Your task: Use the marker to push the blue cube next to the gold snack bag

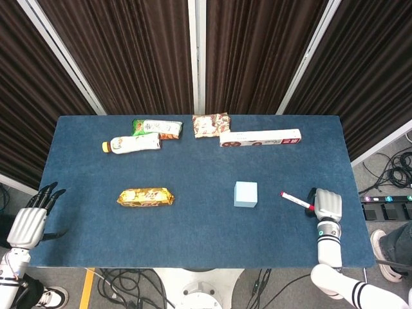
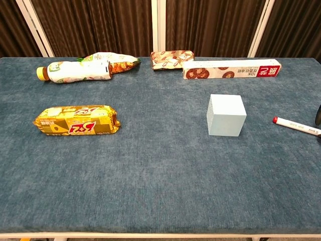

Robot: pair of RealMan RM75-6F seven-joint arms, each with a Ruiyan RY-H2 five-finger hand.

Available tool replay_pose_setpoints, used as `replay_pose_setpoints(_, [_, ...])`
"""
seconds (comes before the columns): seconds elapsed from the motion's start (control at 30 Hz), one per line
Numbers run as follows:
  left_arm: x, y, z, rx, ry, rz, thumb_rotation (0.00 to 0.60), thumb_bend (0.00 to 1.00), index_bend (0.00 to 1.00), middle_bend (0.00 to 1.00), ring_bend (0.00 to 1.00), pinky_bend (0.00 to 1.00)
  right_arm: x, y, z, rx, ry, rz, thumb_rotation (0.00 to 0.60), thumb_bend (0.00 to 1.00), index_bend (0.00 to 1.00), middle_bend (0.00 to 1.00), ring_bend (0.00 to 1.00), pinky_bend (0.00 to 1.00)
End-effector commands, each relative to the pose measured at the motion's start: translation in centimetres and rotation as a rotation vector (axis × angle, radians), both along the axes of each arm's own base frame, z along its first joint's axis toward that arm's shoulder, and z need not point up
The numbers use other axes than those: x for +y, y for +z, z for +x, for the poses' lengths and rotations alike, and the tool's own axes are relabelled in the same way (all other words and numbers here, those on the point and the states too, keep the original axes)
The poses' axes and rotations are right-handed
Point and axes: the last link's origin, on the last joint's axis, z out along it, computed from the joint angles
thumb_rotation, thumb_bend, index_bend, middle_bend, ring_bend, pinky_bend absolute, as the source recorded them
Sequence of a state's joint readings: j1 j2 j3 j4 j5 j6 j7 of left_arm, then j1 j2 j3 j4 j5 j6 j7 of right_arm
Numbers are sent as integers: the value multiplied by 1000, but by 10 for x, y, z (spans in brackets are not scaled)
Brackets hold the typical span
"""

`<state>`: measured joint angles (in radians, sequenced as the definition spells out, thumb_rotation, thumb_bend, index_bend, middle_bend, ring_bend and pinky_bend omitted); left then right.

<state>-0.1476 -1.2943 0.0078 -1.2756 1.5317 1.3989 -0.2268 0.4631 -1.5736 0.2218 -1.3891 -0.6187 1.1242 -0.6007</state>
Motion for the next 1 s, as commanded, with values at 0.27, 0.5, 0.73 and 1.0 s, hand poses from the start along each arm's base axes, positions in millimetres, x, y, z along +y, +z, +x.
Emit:
replay_pose_setpoints(0.27, [0,0,0,0,0,0,600,17,171,103,32,176,-4,-4,3,16,5,13,600,206,511,538,917,970])
replay_pose_setpoints(0.5, [0,0,0,0,0,0,600,17,171,103,32,176,-4,-5,4,26,2,18,600,250,542,561,917,971])
replay_pose_setpoints(0.73, [0,0,0,0,0,0,600,16,171,103,32,176,-4,-5,4,36,12,16,600,314,568,583,917,971])
replay_pose_setpoints(1.0, [0,0,0,0,0,0,600,15,171,103,32,176,-2,7,8,29,69,-28,600,340,590,601,918,972])
